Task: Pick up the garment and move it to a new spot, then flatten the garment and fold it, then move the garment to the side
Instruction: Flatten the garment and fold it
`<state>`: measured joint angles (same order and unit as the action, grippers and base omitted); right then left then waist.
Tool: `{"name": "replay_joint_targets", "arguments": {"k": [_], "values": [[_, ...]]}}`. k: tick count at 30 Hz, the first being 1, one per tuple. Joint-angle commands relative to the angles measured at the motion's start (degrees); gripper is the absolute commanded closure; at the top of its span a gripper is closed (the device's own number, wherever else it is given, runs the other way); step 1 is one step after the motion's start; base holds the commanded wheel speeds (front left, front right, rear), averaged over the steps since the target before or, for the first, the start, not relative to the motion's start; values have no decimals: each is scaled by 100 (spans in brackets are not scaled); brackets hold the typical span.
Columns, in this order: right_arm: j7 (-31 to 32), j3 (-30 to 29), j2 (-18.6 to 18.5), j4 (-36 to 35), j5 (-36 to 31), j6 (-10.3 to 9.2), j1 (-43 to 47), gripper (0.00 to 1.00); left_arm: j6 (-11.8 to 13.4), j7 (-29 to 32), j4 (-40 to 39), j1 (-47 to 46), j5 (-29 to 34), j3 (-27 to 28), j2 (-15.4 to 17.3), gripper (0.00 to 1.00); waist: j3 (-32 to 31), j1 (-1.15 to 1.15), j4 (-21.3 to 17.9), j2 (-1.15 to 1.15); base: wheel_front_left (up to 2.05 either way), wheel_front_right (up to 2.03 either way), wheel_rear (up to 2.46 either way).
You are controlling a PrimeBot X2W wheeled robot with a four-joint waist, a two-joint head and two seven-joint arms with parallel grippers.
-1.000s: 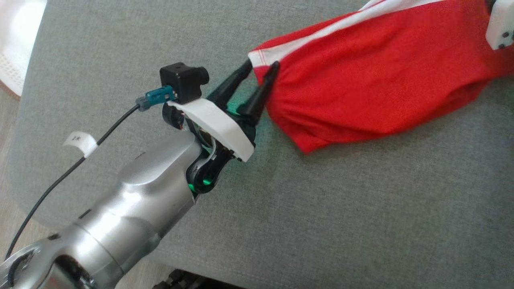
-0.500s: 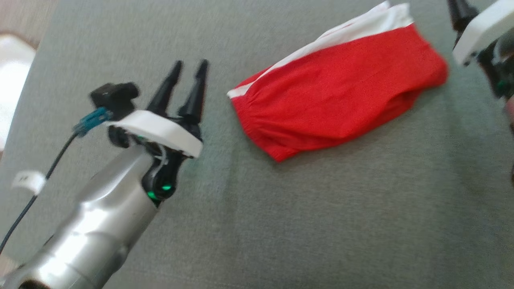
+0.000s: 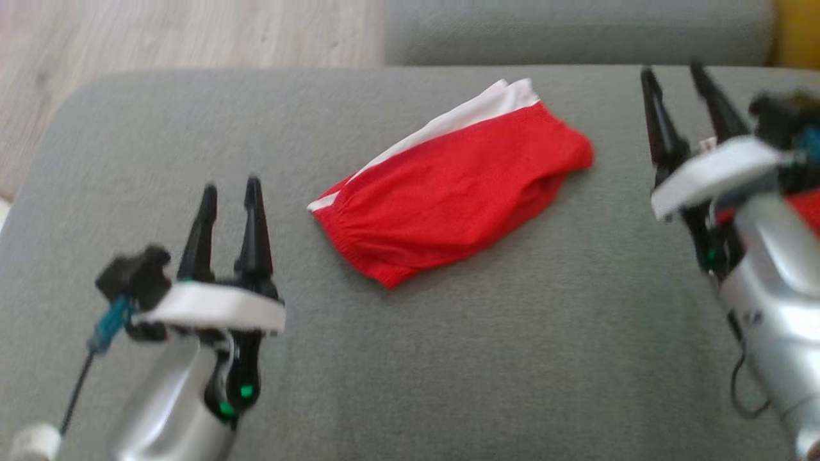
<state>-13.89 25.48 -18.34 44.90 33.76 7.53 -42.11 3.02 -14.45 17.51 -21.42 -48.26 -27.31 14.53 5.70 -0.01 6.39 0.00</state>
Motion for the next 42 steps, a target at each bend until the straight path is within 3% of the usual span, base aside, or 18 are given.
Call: {"name": "replay_joint_targets", "arguments": {"k": [1, 7, 11, 19, 26, 34, 42], "values": [[-92, -377, 117, -152, -209, -4, 249, 0, 11, -54, -243, 41, 185, 401, 24, 0, -230, 1, -219, 0, 0, 0, 0], [-108, -1713, 1044, -850, -903, -4, 1583, 0, -113, -54, -337, 893, 884, 773, -301, 0, -469, 1, -413, 0, 0, 0, 0], [-109, -2105, 1429, -1539, -1309, -4, 2469, 0, -232, -54, -364, 1311, 1364, 999, -512, 0, -550, 1, -483, 0, 0, 0, 0], [6, -2286, 1542, -2209, -1352, -4, 3174, 0, -517, -54, -418, 1643, 1901, 1361, -871, 0, -544, 1, -445, 0, 0, 0, 0], [417, -2453, 1545, -2443, -1485, -4, 3003, 0, -729, -54, -402, 1405, 2203, 1425, -1046, 0, -224, 1, -189, 0, 0, 0, 0], [1203, -2772, 1546, -1976, -1300, -4, 2013, 0, -856, -54, -274, 1050, 2307, 1297, -1142, 0, 422, 1, 332, 0, 0, 0, 0], [2007, -3830, 1546, -279, -1128, -4, 586, 0, -897, -54, -235, 737, 2137, 984, -1163, 0, 834, 1, 952, 0, 0, 0, 0]]}}
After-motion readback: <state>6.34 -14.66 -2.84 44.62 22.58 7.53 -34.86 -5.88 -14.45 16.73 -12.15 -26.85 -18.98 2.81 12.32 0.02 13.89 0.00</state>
